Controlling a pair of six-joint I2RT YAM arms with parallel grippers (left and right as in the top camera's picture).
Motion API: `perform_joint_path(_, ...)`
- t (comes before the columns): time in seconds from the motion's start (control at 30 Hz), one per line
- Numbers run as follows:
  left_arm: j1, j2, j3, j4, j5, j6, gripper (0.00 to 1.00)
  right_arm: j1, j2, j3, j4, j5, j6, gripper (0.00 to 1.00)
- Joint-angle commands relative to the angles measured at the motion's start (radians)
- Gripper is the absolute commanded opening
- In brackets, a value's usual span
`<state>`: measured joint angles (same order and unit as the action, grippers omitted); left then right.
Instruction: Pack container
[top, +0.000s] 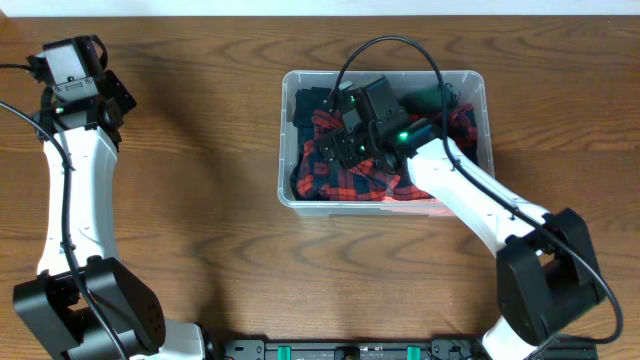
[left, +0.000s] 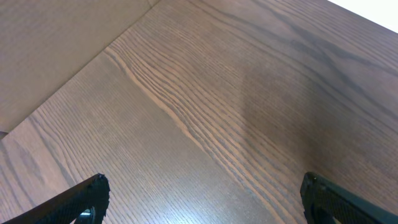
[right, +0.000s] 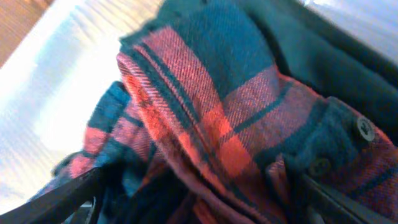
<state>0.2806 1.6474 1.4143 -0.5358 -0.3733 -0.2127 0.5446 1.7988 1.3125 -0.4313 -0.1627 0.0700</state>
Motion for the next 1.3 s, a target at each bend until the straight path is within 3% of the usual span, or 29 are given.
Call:
perform_joint_path(0.0, 0.002, -0.007, 0.005, -0.002, -0.013, 0.001, 0.98, 0.015, -0.106, -0.007, 0.000, -0.029, -0.008, 0.95)
perform_joint_path(0.17, 0.002, -0.007, 0.005, -0.002, -0.013, 0.001, 0.98, 0.012, -0.294, -0.007, -0.041, -0.029, -0.054, 0.99)
perform_joint_path(0.67, 0.002, -0.007, 0.005, -0.002, -0.013, 0.001, 0.98, -0.040, -0.852, -0.007, -0.383, 0.185, -0.079, 0.99)
perform_joint_path(0.87, 0.002, -0.007, 0.005, -0.002, -0.013, 0.001, 0.98, -0.040, -1.083, -0.007, -0.445, 0.197, -0.079, 0.99)
perform_joint_path(1.27, 0.002, -0.007, 0.005, -0.002, -0.013, 0.001, 0.98, -0.040, -1.333, -0.007, -0.513, 0.196, -0.079, 0.99)
